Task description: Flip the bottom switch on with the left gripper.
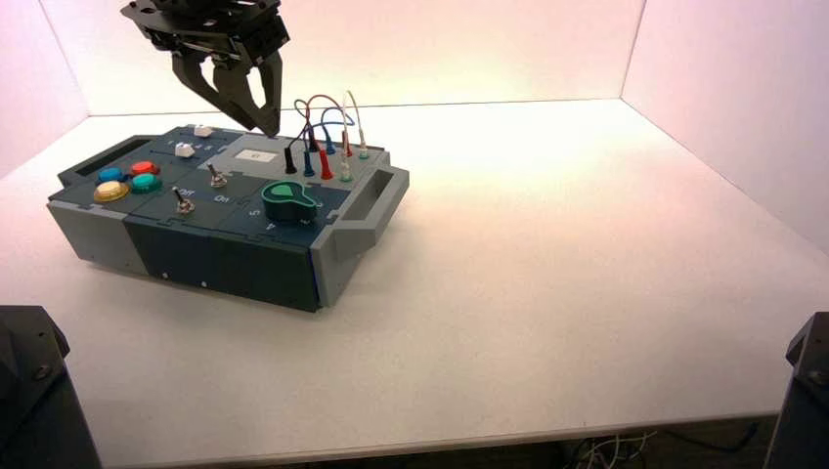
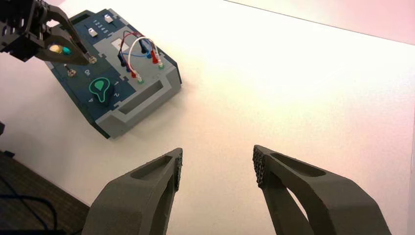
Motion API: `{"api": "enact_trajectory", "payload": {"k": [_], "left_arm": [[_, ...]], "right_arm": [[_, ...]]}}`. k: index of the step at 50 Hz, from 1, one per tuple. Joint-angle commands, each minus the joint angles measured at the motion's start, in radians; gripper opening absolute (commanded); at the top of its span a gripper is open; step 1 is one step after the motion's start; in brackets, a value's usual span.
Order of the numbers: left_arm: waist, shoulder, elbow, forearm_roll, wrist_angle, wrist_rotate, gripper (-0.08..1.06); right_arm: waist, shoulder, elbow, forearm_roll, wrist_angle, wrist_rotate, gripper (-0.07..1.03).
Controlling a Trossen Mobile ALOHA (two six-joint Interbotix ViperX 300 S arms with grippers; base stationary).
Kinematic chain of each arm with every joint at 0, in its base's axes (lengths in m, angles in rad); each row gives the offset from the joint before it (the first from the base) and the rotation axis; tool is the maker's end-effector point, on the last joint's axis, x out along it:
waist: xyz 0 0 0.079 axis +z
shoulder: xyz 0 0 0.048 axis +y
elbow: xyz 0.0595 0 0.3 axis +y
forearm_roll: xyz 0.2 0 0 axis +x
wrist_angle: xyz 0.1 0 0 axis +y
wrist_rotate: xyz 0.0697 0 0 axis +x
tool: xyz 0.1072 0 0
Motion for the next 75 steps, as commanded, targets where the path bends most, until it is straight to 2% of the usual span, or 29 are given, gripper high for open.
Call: {"api": "enact_trajectory", "payload": {"k": [1, 40, 46, 60, 70, 75], "left_arm": [[-0.005, -0.021, -0.023, 0.002, -0.003, 0.003, 0.44], [-0.002, -0.046, -0.028, 0.008, -0.009, 0.005, 0.44], [0.02, -0.06, -0.025, 0.008, -0.003, 0.002, 0.44], [0.143, -0.101, -0.018, 0.008, 0.038, -0.023, 0.44], [0.163, -0.074, -0.018, 0.008, 0.092, -0.063, 0.44], [0.17, -0.049, -0.021, 0.009, 0.133, -0.071, 0.44]], "right_arm": [[-0.003, 0.014, -0.014, 0.003, -0.006, 0.006, 0.75], [-0.002, 0.015, -0.015, 0.003, -0.006, 0.006, 0.75], [-0.002, 0.015, -0.014, 0.003, -0.008, 0.006, 0.75], [-0.002, 0.015, -0.014, 0.003, -0.008, 0.006, 0.75], [-0.002, 0.018, -0.015, 0.003, -0.006, 0.006, 0.75], [-0.002, 0.018, -0.015, 0.003, -0.008, 0.006, 0.75]]}}
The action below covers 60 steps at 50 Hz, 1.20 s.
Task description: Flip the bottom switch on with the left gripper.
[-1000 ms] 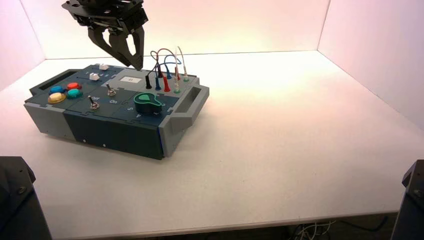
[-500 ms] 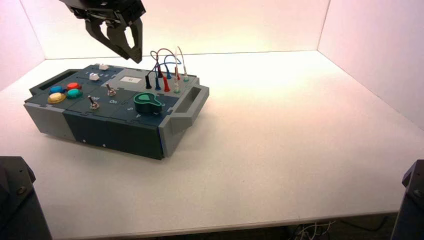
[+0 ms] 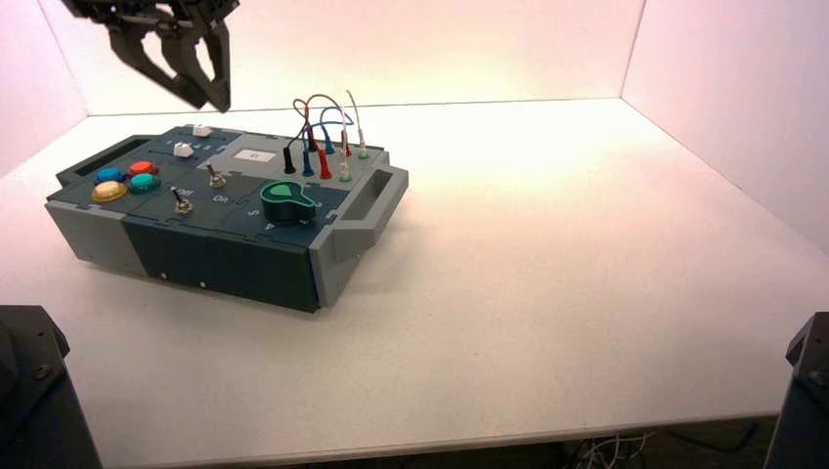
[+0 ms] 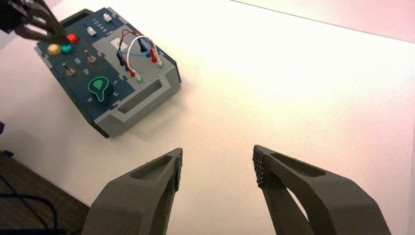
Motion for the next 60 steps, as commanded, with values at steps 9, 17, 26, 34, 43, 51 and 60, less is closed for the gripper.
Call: {"api": "enact_trajectory", "payload": {"k": [9, 17, 26, 34, 43, 51, 60], "left_arm": [[0.055, 0.021, -0.031, 0.014, 0.089, -0.006, 0.44], [0.124, 0.005, -0.035, 0.06, 0.155, -0.018, 0.44], [0.124, -0.017, -0.026, 0.061, 0.169, -0.031, 0.44], [0.126, -0.038, -0.012, 0.061, 0.202, -0.035, 0.44], [0.126, -0.083, 0.025, 0.061, 0.224, -0.044, 0.44], [0.126, -0.109, 0.046, 0.061, 0.227, -0.049, 0.44], [0.127, -0.103, 0.046, 0.061, 0.222, -0.049, 0.44]], "right_arm": [[-0.002, 0.025, -0.017, 0.006, -0.005, 0.003, 0.73], [0.003, 0.115, -0.057, 0.017, 0.032, -0.012, 0.7], [0.008, 0.325, -0.137, 0.021, 0.031, -0.02, 0.66], [0.041, 0.546, -0.255, 0.026, 0.025, -0.023, 0.64], [0.124, 0.813, -0.38, 0.04, 0.002, -0.025, 0.63], [0.187, 0.991, -0.468, 0.069, -0.028, -0.023, 0.63], [0.195, 1.118, -0.526, 0.072, -0.035, -0.025, 0.63]]}}
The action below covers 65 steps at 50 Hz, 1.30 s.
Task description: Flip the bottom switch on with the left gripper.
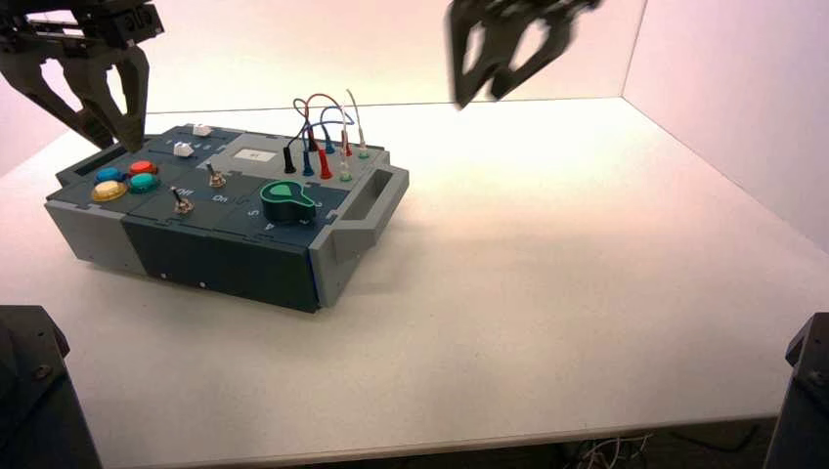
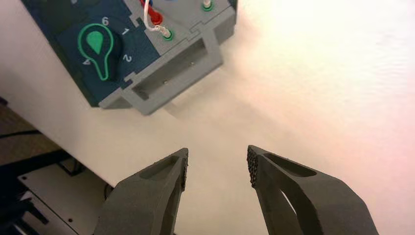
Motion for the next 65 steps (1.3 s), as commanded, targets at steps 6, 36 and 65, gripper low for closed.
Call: {"api": "enact_trajectory", "payload": {"k": [6, 36, 65], "left_arm": [[0.002, 0.031, -0.012, -0.002, -0.006, -0.003, 0.44], [-0.015, 0.156, -0.034, -0.003, -0.069, 0.002, 0.44], [0.008, 0.16, -0.051, 0.077, -0.084, -0.032, 0.17]], "right_arm": [[0.006, 0.124, -0.08, 0.011, -0.011, -0.002, 0.59], [0.048, 0.36, -0.192, 0.044, -0.011, -0.002, 0.39], [0.046, 0.443, -0.23, 0.048, 0.003, -0.008, 0.11]]}}
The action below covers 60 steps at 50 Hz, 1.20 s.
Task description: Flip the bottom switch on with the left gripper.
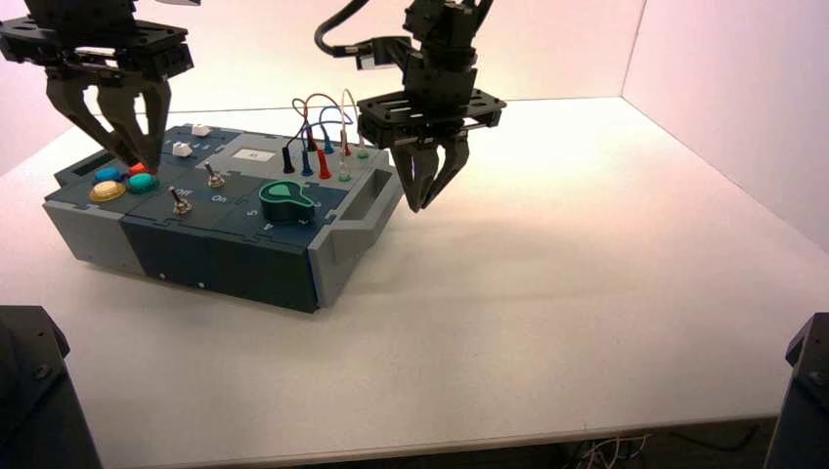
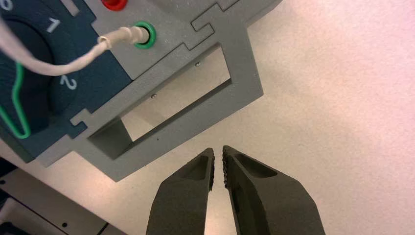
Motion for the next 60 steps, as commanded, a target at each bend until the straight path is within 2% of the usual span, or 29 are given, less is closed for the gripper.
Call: {"api": "enact_trajectory", "payload": {"k": [1, 5, 11, 35, 47, 60], "left_arm": [[0.026, -0.006, -0.018, 0.023, -0.005, -0.014, 0.16], [0.046, 0.0, -0.015, 0.028, -0.011, -0.02, 0.11], [0.063, 0.02, -0.012, 0.029, -0.021, -0.021, 0.1], [0.063, 0.178, -0.038, 0.026, -0.043, -0.014, 0.08], [0.063, 0.176, -0.044, 0.026, -0.072, -0.011, 0.08], [0.063, 0.175, -0.041, 0.023, -0.089, -0.003, -0.02]], "right_arm": [[0.006, -0.009, -0.025, 0.005, 0.002, -0.003, 0.11], [0.008, -0.003, -0.028, 0.005, 0.002, -0.003, 0.11], [0.008, 0.002, -0.038, 0.005, 0.002, -0.005, 0.1], [0.008, 0.008, -0.063, 0.005, 0.002, -0.012, 0.1], [0.006, 0.025, -0.075, 0.005, 0.0, -0.018, 0.1], [0.008, 0.041, -0.084, 0.005, 0.002, -0.031, 0.1]]}}
